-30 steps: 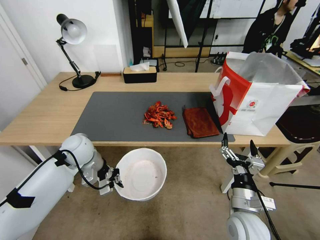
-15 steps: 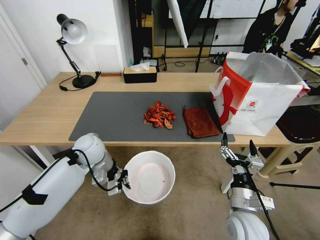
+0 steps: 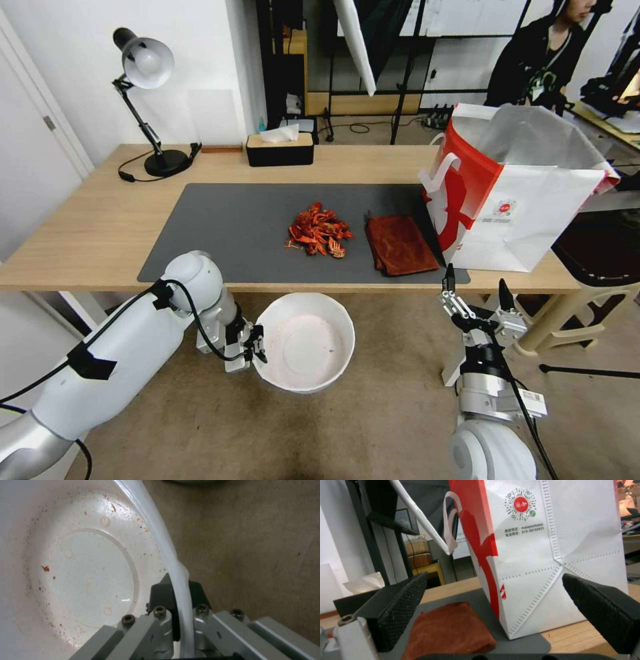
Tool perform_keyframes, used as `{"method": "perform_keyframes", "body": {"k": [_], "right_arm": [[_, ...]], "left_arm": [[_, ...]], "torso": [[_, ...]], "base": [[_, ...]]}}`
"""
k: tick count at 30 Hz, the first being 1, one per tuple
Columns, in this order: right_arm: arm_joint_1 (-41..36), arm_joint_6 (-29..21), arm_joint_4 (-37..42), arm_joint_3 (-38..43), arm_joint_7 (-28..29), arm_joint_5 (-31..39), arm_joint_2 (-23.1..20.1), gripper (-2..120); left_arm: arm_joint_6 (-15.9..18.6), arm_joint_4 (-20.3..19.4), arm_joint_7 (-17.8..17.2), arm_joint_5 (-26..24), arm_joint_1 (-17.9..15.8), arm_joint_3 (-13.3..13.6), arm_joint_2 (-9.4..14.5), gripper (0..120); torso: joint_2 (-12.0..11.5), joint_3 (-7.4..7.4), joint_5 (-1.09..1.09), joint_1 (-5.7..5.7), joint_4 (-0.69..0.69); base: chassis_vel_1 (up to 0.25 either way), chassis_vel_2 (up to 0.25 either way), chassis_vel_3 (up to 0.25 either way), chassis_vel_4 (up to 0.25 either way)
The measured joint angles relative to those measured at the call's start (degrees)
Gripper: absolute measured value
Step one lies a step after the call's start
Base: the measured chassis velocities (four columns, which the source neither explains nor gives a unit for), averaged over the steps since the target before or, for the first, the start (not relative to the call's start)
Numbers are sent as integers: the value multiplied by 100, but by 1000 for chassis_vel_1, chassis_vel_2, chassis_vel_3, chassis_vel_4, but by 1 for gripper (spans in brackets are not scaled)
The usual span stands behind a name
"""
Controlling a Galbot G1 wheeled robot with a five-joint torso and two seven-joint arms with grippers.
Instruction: Sweep shrimp from table into container with towel, then put container into takeout bag.
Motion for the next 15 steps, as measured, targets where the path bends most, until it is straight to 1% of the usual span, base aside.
{"method": "perform_keyframes", "body": {"k": [3,8,13,14,15], "right_arm": [[31,-35,-14,-18,0,-29,12,100],[36,-101,-14,-39,5,-51,4,100],[116,-368,77,-95,59,-64,-107,100],[159,-483,113,-104,74,-49,-146,100],[159,-483,113,-104,74,-49,-146,100]], "left_arm": [[0,78,-1,7,-83,93,-92,0],[0,123,-1,9,-125,144,-128,0],[0,168,-1,7,-188,247,-157,0],[0,186,-1,6,-209,276,-177,0],[0,186,-1,6,-209,276,-177,0]], "torso": [[0,0,0,0,0],[0,0,0,0,0],[0,0,0,0,0],[0,0,0,0,-1],[0,0,0,0,-1]], "base": [[0,0,0,0],[0,0,0,0],[0,0,0,0],[0,0,0,0],[0,0,0,0]]}}
